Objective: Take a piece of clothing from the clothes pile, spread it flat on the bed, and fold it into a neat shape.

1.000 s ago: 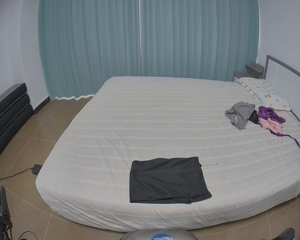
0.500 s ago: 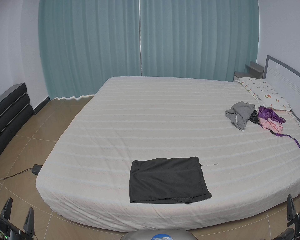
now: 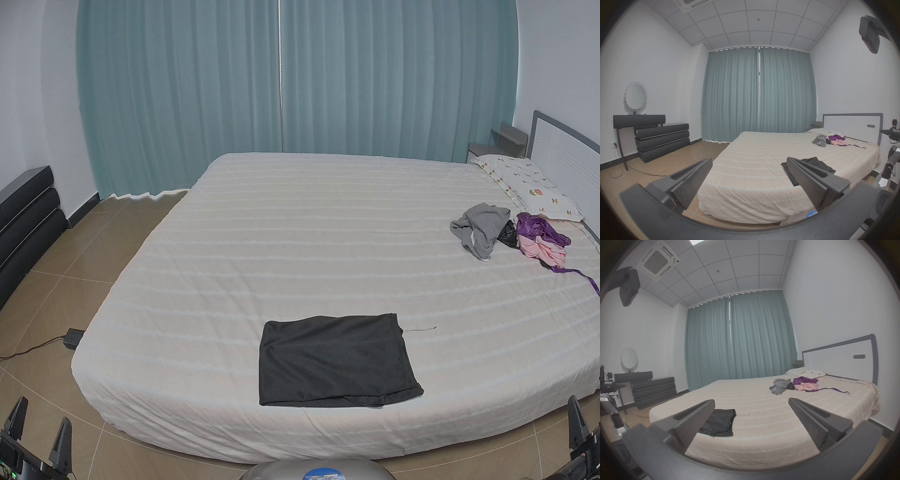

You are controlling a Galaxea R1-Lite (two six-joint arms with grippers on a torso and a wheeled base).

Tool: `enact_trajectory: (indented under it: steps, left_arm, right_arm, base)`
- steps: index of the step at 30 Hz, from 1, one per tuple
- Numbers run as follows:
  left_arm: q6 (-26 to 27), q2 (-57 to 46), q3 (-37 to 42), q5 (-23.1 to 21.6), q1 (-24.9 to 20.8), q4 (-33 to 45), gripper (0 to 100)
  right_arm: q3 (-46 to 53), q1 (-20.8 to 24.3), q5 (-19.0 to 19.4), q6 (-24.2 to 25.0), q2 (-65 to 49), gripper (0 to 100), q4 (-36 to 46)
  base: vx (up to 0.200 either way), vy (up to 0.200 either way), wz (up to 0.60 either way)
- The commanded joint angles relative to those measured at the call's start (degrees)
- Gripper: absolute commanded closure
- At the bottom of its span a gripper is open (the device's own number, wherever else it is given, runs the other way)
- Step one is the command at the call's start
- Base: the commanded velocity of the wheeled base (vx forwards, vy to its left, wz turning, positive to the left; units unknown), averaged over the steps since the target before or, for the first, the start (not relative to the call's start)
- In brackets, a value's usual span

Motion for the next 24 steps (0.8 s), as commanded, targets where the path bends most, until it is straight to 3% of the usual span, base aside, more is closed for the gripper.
enact_trajectory:
  steps: [1, 4, 7, 9, 11, 13, 15, 20, 24]
  left_arm:
    - [-0.7, -0.2, 1.0, -0.1, 0.1, 0.0, 0]
    - [-1.0, -0.2, 1.0, 0.0, 0.1, 0.0, 0]
    - [-1.0, -0.2, 1.0, 0.1, 0.1, 0.0, 0]
    - [-0.8, -0.2, 1.0, 0.1, 0.1, 0.0, 0]
    - [-0.4, -0.2, 1.0, 0.1, 0.1, 0.0, 0]
    - [-0.4, -0.2, 1.0, 0.1, 0.1, 0.0, 0]
    - [-0.9, -0.2, 1.0, 0.1, 0.1, 0.0, 0]
    - [-1.0, -0.2, 1.0, 0.2, 0.1, 0.0, 0]
    - [-0.5, -0.2, 1.0, 0.2, 0.1, 0.0, 0]
  right_arm:
    - [0.9, 0.0, 0.5, -5.0, -0.6, 0, 0.0]
    - [0.6, 0.0, 2.4, -0.7, -0.6, 0, 1.4]
    - [0.6, 0.0, 1.9, -3.7, -0.6, 0, 1.2]
    - [0.2, 0.1, 2.1, -9.0, -0.6, 0, -1.6]
    - [-0.1, 0.1, 2.2, -7.5, -0.6, 0, -3.0]
    - [1.0, -0.1, 1.8, -6.0, -0.6, 0, 0.7]
    - [-0.8, -0.1, 0.4, -4.7, -0.5, 0, 4.3]
    - [0.0, 0.0, -4.7, -5.9, -0.5, 0, 3.3]
    - [0.9, 0.0, -0.6, -5.1, -0.5, 0, 4.4]
  base:
    - [0.000, 0.000, 0.00]
    - [0.000, 0.000, 0.00]
    - [0.000, 0.000, 0.00]
    - [0.000, 0.000, 0.00]
    - [0.000, 0.000, 0.00]
    - [0.000, 0.000, 0.00]
    - [0.000, 0.000, 0.00]
    - [0.000, 0.000, 0.00]
    - [0.000, 0.000, 0.00]
